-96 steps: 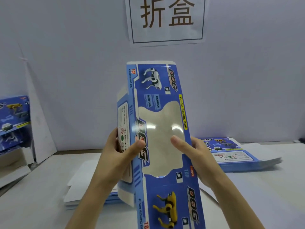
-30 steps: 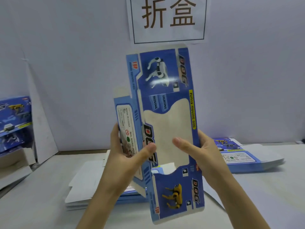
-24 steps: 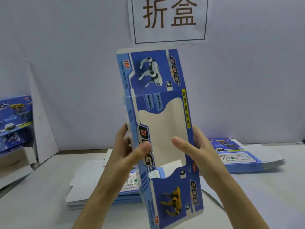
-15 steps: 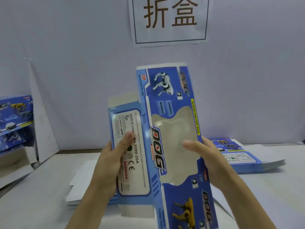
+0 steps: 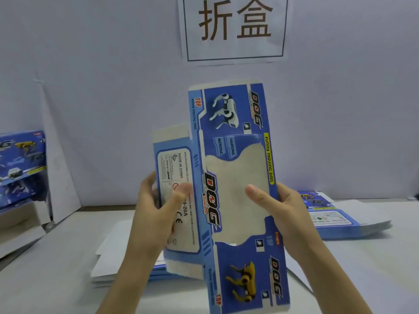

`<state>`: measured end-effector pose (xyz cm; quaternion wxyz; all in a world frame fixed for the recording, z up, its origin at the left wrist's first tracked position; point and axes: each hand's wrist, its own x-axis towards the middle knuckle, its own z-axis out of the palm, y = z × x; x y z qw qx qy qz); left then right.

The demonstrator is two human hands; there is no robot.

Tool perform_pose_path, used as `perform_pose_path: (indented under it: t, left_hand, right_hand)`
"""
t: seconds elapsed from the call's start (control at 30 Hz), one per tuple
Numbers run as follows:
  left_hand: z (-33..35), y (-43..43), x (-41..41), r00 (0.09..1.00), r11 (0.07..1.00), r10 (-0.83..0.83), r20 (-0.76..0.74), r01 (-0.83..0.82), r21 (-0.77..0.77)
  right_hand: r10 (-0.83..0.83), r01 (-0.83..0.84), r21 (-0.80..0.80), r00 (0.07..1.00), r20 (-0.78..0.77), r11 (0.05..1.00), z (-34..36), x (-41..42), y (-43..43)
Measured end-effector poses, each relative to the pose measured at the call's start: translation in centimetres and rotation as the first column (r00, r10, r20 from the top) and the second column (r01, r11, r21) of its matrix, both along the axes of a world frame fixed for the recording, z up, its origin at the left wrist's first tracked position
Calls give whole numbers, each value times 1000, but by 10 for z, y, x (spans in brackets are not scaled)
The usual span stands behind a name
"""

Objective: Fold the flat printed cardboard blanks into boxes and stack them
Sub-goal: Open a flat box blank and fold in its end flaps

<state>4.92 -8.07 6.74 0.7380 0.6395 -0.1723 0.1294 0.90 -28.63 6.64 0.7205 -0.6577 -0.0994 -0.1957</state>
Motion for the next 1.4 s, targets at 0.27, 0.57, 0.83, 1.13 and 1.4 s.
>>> perform_pose_path:
  t: [0.27, 0.57, 0.83, 1.13, 1.4]
  left_hand:
    - [-4, -6, -8, 973, 973, -182, 145, 157, 171]
    - [-6, -24, -11, 978, 980, 97, 185, -127, 156]
    - [-6, -21, -18, 971, 970, -239, 13, 239, -30]
    - [-10, 6, 0, 972, 961, -235, -23, 228, -159]
    - [3, 0, -6, 973, 972, -216, 81, 207, 112]
  right_hand:
    - [150, -149, -118, 989, -7, 982, -2, 3, 10]
    - [-224, 232, -84, 970, 93, 969, -1, 2, 18]
    - [63, 33, -305, 953, 297, 952, -1, -9, 38]
    - [-241, 271, -160, 953, 184, 949, 4, 1, 0]
    - [39, -9, -138, 975, 220, 990, 5, -1, 1]
